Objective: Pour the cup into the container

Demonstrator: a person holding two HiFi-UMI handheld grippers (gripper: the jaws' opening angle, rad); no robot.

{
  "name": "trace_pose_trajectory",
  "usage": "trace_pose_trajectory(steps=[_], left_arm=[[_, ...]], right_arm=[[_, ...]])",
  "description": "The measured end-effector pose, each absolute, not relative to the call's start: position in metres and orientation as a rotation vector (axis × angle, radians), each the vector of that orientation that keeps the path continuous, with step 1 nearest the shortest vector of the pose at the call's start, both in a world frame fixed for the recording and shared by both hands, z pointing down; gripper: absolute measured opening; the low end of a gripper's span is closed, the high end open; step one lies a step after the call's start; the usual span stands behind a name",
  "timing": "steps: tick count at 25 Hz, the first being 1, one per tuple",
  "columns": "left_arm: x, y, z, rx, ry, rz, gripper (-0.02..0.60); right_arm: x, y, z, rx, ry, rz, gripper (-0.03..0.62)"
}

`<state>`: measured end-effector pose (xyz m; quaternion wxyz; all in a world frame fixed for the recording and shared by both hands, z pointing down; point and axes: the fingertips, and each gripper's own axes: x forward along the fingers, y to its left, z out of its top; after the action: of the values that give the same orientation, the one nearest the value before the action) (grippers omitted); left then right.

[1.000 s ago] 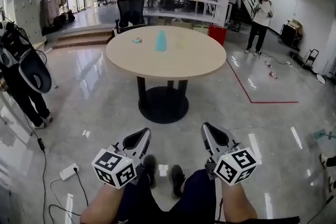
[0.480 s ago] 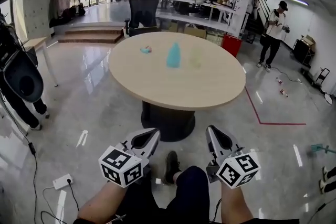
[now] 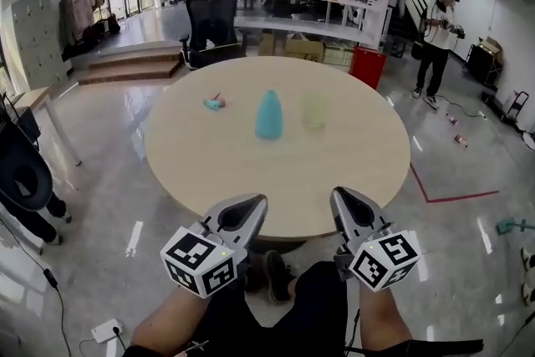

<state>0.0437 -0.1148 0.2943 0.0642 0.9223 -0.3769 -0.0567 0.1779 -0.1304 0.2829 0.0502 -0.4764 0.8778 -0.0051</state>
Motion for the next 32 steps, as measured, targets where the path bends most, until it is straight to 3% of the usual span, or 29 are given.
trace_pose_trajectory(steps=[15, 29, 30, 32], left_arm=[[0.043, -0.298, 0.304, 2.844, -1.036, -0.020, -0.002], [0.013, -0.355, 0.328, 2.830, -1.084, 0.135, -0.002], [0.010, -0.358, 0.331, 2.819, -1.086, 0.134, -0.002], [0.005, -0.364, 0.337, 2.792, -1.095, 0.131, -0.002]], right_arm=[[0.158, -0.325, 0.282, -1.535, 2.679, -0.042, 0.006], [0.177, -0.392, 0.296, -1.650, 2.682, -0.033, 0.010], [0.180, -0.396, 0.298, -1.656, 2.686, -0.033, 0.029], [0.187, -0.406, 0.308, -1.678, 2.701, -0.060, 0.132]])
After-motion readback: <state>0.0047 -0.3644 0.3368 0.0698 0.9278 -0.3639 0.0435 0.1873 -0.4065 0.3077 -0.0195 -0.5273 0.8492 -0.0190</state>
